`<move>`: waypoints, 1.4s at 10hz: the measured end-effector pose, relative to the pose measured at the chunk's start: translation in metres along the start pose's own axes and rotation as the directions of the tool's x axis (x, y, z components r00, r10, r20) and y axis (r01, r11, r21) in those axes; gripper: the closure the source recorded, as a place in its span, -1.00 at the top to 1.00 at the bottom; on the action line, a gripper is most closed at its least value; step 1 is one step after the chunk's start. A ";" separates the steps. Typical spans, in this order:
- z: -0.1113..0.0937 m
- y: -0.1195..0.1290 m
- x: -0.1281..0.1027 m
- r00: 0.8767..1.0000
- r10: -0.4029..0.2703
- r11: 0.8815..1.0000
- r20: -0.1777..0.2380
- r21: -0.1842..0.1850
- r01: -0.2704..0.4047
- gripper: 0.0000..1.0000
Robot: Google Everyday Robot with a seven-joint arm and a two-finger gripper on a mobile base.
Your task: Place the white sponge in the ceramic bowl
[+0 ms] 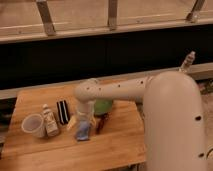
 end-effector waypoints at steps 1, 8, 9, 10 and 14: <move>0.008 0.001 -0.003 1.000 0.002 1.000 -0.013 -0.009 -0.002 0.60; 0.031 -0.007 -0.010 0.997 0.024 0.999 -0.068 -0.026 -0.026 -0.17; 0.029 -0.007 -0.010 0.997 0.024 0.999 -0.069 -0.027 -0.026 -0.37; 0.028 -0.006 -0.009 0.997 0.024 0.999 -0.071 -0.028 -0.026 -0.61; 0.037 -0.001 -0.002 0.997 0.024 1.000 -0.078 0.012 -0.023 -1.00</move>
